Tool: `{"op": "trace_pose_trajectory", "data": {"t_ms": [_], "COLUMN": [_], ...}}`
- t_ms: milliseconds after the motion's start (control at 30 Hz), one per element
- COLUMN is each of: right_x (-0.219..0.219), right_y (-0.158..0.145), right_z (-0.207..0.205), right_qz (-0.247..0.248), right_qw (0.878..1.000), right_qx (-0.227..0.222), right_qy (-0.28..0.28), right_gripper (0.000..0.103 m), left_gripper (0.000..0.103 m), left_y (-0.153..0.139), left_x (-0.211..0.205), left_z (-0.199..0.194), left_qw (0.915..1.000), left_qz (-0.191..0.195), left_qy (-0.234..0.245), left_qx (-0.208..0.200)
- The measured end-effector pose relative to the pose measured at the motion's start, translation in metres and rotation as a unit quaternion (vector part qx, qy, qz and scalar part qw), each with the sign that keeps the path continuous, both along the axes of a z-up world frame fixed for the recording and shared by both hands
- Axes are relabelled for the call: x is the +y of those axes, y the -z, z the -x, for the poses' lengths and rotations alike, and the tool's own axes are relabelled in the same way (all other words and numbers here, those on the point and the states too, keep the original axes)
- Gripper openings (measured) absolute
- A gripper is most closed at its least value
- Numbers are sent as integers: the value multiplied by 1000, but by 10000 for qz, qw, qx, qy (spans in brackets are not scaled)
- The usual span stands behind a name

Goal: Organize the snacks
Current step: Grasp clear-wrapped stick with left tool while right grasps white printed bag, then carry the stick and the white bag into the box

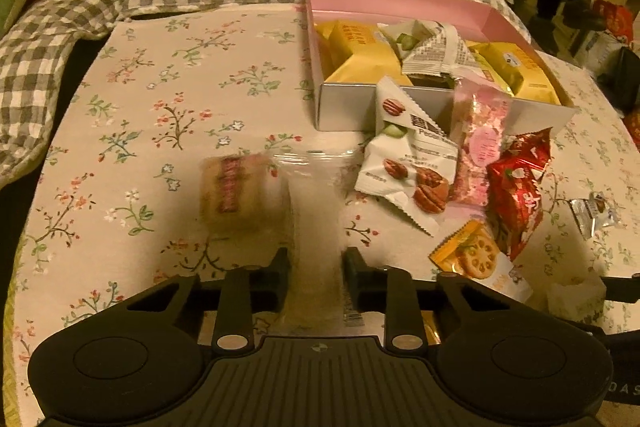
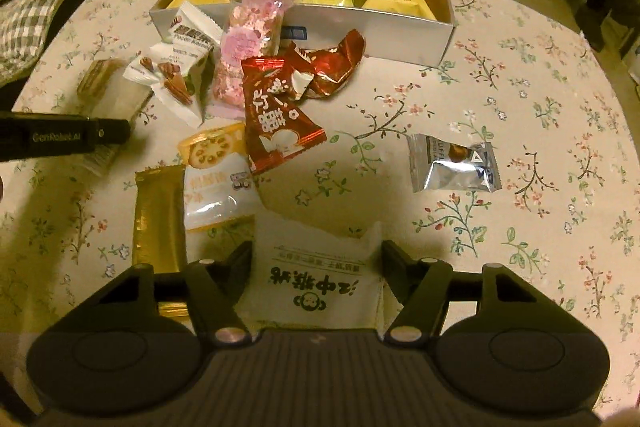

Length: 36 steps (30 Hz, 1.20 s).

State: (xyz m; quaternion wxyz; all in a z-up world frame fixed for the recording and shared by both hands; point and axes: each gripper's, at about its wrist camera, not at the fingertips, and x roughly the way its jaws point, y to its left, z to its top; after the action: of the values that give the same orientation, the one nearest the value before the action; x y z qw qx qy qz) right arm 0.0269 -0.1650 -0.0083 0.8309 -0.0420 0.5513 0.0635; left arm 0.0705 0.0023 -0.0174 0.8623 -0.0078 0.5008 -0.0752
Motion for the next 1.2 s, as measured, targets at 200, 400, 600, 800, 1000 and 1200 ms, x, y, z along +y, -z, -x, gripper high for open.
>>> {"op": "trace_pose_trajectory", "data": {"t_ms": [200, 400, 600, 800, 1000, 1200], "right_x": [-3, -8, -14, -15, -20, -25], "right_y": [-2, -5, -9, -10, -18, -26], "right_z": [-2, -5, -7, -7, -8, -12], "right_qz": [-113, -339, -512, -530, -629, -714], "right_qw": [9999, 9993, 9982, 9978, 9965, 9948], "right_qx": [-81, -98, -157, -200, -359, -522], "right_qy": [32, 154, 285, 344, 429, 497], "right_gripper": [61, 53, 52, 52, 52, 52], "left_gripper": [21, 18, 17, 16, 16, 16], "left_y": [-1, -3, -7, -12, -27, -37], "left_x": [-1, 0, 0, 1, 6, 16], "left_z": [1, 2, 4, 5, 7, 5], "left_qw": [10000, 9999, 9997, 9993, 9976, 9952], "left_qz": [52, 120, 236, 348, 626, 886], "left_qy": [5, 22, 71, 85, 44, -88], "left_qx": [7, -10, -40, -97, -292, -412]}}
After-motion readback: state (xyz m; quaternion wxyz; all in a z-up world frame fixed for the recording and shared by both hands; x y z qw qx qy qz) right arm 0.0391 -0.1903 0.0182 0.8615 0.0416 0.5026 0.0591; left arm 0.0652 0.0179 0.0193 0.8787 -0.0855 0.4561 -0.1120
